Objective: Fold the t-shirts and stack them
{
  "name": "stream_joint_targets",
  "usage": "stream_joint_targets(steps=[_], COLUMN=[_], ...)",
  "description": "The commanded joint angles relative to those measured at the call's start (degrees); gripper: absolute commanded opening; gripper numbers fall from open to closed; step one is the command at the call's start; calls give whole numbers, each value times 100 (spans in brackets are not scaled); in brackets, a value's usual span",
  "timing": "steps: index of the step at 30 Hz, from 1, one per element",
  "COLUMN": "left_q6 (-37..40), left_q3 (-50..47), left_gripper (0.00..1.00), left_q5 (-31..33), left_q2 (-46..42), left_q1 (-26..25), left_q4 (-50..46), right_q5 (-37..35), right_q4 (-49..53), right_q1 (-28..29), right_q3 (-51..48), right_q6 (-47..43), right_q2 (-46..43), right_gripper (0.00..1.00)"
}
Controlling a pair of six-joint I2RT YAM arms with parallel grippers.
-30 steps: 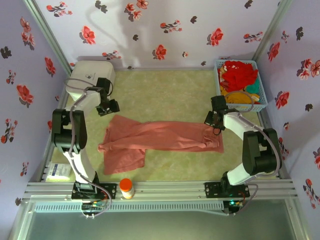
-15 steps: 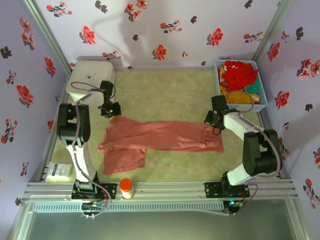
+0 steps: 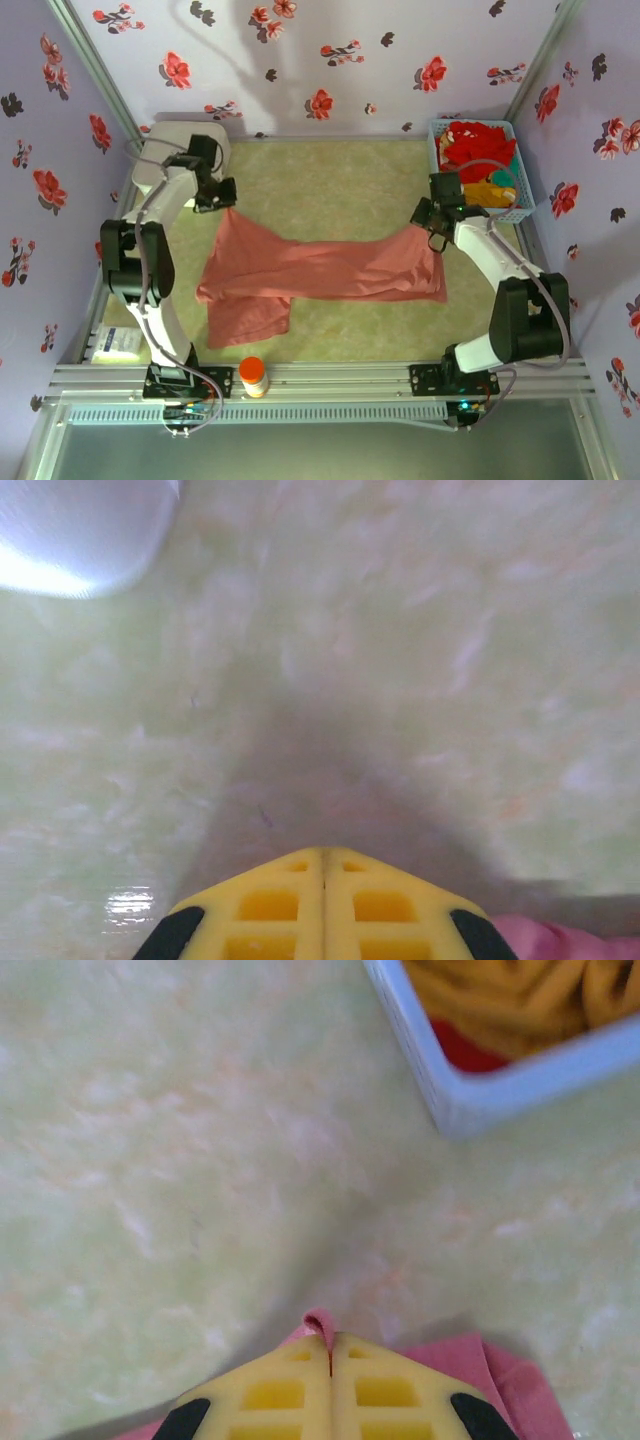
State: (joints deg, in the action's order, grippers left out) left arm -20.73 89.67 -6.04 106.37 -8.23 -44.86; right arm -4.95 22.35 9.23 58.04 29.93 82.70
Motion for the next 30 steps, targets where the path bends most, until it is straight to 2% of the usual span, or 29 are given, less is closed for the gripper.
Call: stream_joint_targets(steps=[1,5,16,25,30], left_q6=[147,253,727,860,853], left_q3=[740,1816,4461,5643,5389], left_gripper=[0,0,0,0,0], left_q5=[206,298,473,668,676], left_q2=[-206,107,1374,2248,2414], left_q1=[36,44,129,164,168], left_q4=[-521,-1041,-1138,-365,567], right_q5=[-167,-186,-565,-334,-70], right_q4=[-144,-92,-512,-1343,-951], right_q1=[-36,-38,-100,-291,-370], right_q3=[509,1215,2773,3452,4290], right_q6=[-128,-150,-400,-513,-551], right_q2=[-36,301,1491,2268,3013], right_gripper=[0,0,0,0,0])
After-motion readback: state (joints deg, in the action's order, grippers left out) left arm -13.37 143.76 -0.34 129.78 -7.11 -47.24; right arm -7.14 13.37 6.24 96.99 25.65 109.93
